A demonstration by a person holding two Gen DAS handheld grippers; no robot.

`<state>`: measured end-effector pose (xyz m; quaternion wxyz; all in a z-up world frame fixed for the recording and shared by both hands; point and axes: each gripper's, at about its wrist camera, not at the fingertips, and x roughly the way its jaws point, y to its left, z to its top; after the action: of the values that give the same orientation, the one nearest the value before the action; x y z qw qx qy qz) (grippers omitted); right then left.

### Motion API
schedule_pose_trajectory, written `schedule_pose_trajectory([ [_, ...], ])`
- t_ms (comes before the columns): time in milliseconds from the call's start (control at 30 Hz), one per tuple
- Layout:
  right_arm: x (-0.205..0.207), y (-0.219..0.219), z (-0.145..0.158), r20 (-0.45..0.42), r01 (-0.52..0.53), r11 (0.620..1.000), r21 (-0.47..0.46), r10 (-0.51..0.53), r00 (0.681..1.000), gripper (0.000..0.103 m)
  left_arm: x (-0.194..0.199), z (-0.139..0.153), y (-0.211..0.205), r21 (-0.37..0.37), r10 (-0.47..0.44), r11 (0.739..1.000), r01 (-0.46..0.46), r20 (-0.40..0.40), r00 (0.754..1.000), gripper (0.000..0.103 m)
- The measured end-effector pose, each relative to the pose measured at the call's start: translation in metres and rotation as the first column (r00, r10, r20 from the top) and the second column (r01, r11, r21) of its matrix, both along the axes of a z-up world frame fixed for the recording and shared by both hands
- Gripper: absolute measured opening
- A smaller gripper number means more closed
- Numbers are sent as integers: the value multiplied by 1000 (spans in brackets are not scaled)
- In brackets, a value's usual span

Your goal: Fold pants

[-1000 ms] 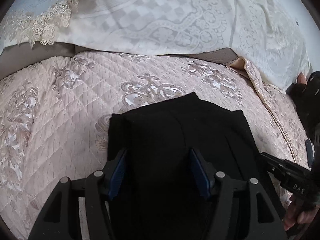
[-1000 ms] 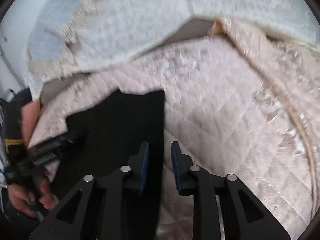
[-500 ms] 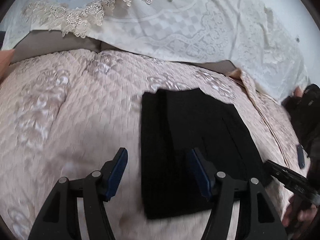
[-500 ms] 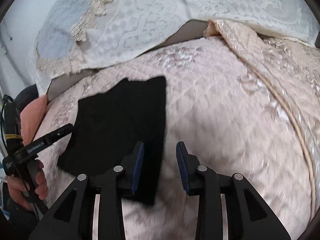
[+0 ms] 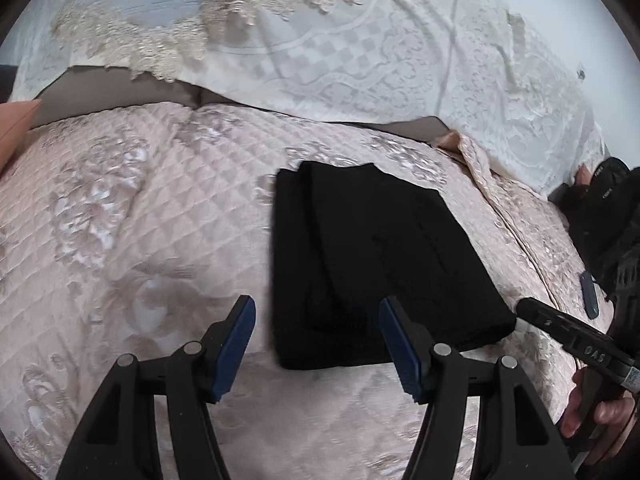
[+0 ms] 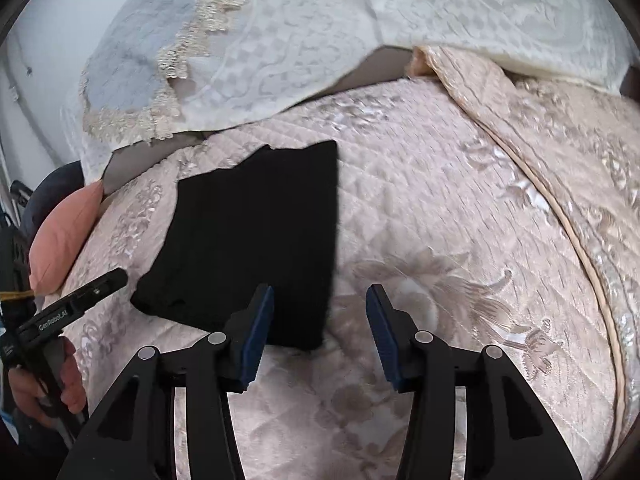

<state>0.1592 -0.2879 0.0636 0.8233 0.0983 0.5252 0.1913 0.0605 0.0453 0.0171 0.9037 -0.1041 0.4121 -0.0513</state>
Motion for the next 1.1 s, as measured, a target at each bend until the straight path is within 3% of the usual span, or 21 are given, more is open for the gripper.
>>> schedule_pose_trajectory([
  [133, 0, 11, -11, -9, -3, 1000, -25, 3, 1000, 49, 6, -13, -11, 41, -4, 999, 5, -28, 1000, 67],
  [233, 3, 19, -24, -68, -36, 997, -62, 32, 997, 49, 8, -18, -10, 41, -13, 999, 15, -42, 999, 69],
  [500, 8, 5, -6, -33, -18, 999, -39, 17, 999, 53, 7, -7, 5, 65, 10, 998, -9, -21, 1000, 68],
  [867, 5, 0, -8, -47, 12, 1000, 4, -12, 999, 53, 5, -8, 7, -142, -44, 989, 39, -29, 999, 67],
  [1100, 5, -4, -9, -51, 30, 999, 22, -29, 998, 53, 3, -11, -15, -167, -86, 982, 82, -17, 996, 64],
])
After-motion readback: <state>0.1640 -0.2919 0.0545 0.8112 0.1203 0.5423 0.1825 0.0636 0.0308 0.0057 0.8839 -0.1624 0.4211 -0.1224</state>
